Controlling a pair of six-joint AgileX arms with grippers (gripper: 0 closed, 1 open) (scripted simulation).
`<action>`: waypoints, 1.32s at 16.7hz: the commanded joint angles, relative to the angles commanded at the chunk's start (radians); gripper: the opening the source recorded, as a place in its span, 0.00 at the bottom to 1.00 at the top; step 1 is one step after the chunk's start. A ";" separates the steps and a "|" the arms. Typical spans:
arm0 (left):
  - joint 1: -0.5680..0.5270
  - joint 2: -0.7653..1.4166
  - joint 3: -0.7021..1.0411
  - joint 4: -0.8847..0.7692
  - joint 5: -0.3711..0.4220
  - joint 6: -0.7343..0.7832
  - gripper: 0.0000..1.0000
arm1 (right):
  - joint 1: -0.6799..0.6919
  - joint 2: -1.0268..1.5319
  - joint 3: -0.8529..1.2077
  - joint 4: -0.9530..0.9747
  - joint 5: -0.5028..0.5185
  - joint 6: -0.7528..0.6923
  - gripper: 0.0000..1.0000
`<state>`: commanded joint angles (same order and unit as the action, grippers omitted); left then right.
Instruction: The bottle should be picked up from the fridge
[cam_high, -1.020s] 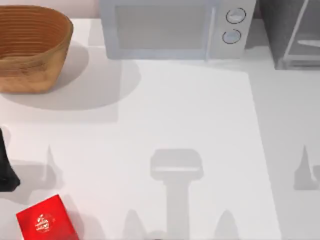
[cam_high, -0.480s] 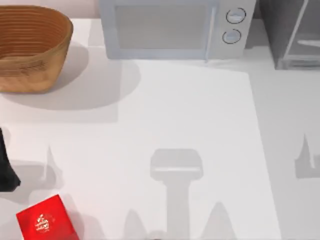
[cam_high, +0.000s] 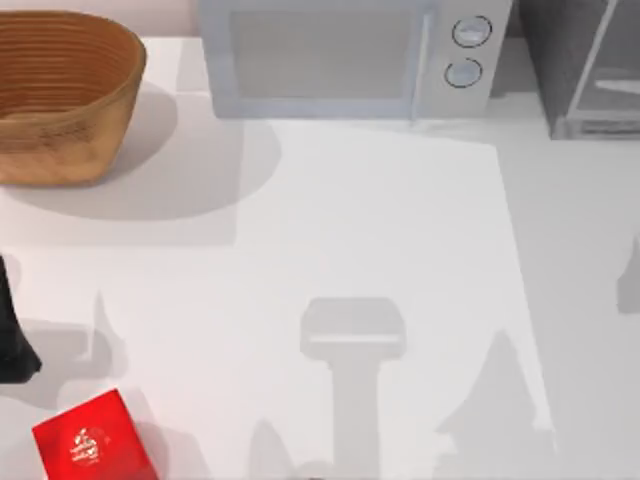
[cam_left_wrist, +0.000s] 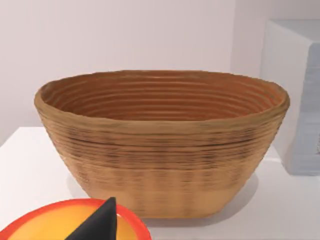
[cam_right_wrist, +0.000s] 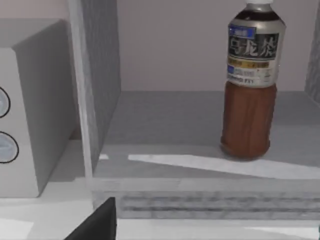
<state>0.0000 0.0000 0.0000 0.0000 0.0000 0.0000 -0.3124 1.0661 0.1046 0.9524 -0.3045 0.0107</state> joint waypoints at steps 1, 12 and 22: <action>0.000 0.000 0.000 0.000 0.000 0.000 1.00 | -0.027 0.091 0.007 0.078 -0.025 0.002 1.00; 0.000 0.000 0.000 0.000 0.000 0.000 1.00 | -0.219 0.720 0.078 0.658 -0.207 0.007 1.00; 0.000 0.000 0.000 0.000 0.000 0.000 1.00 | -0.200 0.719 0.185 0.631 -0.208 -0.018 1.00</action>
<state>0.0000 0.0000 0.0000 0.0000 0.0000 0.0000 -0.5124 1.7846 0.2895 1.5830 -0.5122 -0.0073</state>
